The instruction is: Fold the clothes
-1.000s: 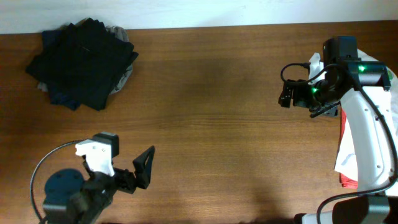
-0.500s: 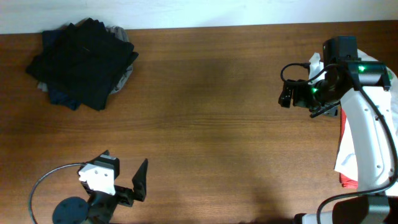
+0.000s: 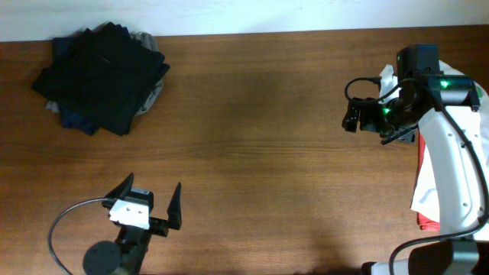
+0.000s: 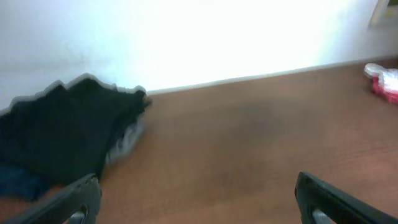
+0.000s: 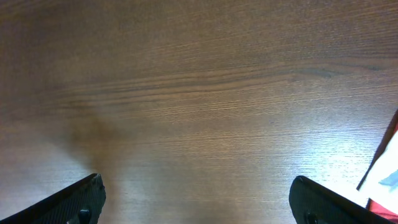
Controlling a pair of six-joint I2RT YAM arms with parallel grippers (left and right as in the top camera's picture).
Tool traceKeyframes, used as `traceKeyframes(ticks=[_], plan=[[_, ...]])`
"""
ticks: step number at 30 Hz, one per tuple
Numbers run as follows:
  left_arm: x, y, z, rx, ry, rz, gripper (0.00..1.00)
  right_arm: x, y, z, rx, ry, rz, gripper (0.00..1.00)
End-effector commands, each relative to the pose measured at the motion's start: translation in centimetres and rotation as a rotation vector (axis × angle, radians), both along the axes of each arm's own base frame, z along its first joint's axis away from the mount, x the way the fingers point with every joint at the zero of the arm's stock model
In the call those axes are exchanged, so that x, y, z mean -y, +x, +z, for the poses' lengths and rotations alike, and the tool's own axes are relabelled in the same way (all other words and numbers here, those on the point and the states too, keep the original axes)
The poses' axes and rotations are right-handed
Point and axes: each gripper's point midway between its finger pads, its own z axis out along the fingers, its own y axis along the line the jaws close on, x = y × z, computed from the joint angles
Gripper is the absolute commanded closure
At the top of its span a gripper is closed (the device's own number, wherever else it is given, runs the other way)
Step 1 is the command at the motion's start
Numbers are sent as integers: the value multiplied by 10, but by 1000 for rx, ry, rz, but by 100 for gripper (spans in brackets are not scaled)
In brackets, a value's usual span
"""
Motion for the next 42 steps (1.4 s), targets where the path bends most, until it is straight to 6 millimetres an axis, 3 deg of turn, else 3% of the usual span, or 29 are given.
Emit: traceKeyframes(ticks=[1,14,21,26,42], plan=[[-2,5,-2,111,24,9,1,3,1,3,6,-7,-14,2],[-13,23,-34,135,33,79,1,3,1,3,6,-7,-14,2],[-4,24,-25,235,69,30,1,3,1,3,6,-7,-14,2],[-5,25,-60,92,79,31,1,3,1,3,7,-7,-14,2],[-5,25,-60,93,79,28,1,3,1,3,7,-7,-14,2]])
